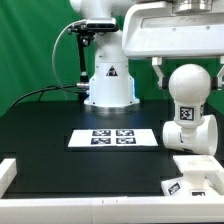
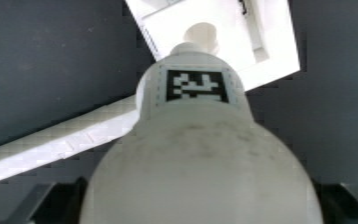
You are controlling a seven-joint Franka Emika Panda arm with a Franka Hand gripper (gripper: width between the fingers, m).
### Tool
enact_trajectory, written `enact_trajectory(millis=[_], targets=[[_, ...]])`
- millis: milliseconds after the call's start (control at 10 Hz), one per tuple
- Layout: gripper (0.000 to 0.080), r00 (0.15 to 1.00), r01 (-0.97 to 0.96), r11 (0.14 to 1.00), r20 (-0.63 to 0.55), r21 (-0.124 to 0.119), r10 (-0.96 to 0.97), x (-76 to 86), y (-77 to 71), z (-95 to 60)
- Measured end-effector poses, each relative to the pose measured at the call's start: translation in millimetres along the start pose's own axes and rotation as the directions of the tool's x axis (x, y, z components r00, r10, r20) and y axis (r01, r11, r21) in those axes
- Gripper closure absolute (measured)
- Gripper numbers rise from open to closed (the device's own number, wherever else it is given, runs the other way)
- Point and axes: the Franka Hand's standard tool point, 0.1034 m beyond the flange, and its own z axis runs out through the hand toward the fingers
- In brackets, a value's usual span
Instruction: Assemble lamp
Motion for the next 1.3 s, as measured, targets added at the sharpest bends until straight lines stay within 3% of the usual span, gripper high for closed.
enact_trajectory(millis=[600,900,1000,1300], targets=[[0.0223,0.994,0.108,0.994,-0.029,0.005,-0.108,-11.1,-14.8,6.9],[0.0223,0.994,0.104,0.994,-0.030,0.014,-0.103,-11.2,-15.4,9.3],[0.0223,0.991,0.120,0.992,-0.058,0.028,-0.119,-8.0,-16.6,15.5],[0.0223,0.990,0.135,0.991,-0.052,0.019,-0.134,-8.1,-13.7,24.4]])
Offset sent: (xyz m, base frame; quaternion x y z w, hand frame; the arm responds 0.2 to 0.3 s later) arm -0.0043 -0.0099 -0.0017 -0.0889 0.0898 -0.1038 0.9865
